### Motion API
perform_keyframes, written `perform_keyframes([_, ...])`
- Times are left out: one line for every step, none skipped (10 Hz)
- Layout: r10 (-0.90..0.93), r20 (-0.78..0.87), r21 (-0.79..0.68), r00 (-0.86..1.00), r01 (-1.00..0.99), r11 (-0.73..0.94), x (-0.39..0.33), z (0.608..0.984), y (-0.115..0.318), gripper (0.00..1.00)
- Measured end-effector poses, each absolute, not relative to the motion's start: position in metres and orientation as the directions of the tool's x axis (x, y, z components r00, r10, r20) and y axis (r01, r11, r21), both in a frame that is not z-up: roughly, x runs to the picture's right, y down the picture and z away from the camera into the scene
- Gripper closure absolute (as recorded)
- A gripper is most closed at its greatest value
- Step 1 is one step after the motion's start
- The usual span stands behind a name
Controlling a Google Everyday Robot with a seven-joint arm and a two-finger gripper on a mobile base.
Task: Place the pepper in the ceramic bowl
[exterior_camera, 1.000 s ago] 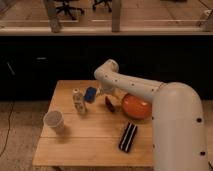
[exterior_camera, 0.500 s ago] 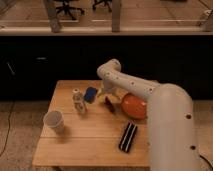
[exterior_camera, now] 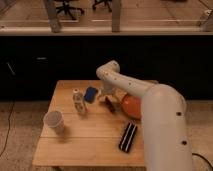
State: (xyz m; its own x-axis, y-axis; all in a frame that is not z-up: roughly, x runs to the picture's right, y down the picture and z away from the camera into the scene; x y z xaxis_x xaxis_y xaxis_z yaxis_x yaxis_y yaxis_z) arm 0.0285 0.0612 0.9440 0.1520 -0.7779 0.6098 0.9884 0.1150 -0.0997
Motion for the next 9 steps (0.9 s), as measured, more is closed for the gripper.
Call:
perform_keyframes([-0.774, 0.614, -0.105, 0.154, 0.988, 0.114, 0.029, 0.946, 0.062, 0.20])
perform_keyframes([-0.771, 0.618, -0.108, 0.155, 0.988, 0.112, 0.028, 0.947, 0.064, 0.20])
perform_keyframes([-0.767, 0.621, -0.112, 0.158, 0.987, 0.113, 0.027, 0.948, 0.065, 0.21])
perform_keyframes([-0.761, 0.627, -0.124, 0.167, 0.986, 0.114, 0.029, 0.949, 0.067, 0.27])
perform_keyframes([-0.755, 0.633, -0.134, 0.172, 0.985, 0.113, 0.030, 0.950, 0.070, 0.35])
perform_keyframes([-0.747, 0.640, -0.143, 0.177, 0.984, 0.110, 0.029, 0.951, 0.072, 0.45])
perform_keyframes([-0.739, 0.649, -0.152, 0.183, 0.982, 0.109, 0.027, 0.952, 0.074, 0.57])
perform_keyframes([-0.733, 0.654, -0.158, 0.188, 0.981, 0.110, 0.027, 0.953, 0.075, 0.65])
perform_keyframes([-0.726, 0.659, -0.166, 0.194, 0.980, 0.111, 0.028, 0.954, 0.076, 0.77])
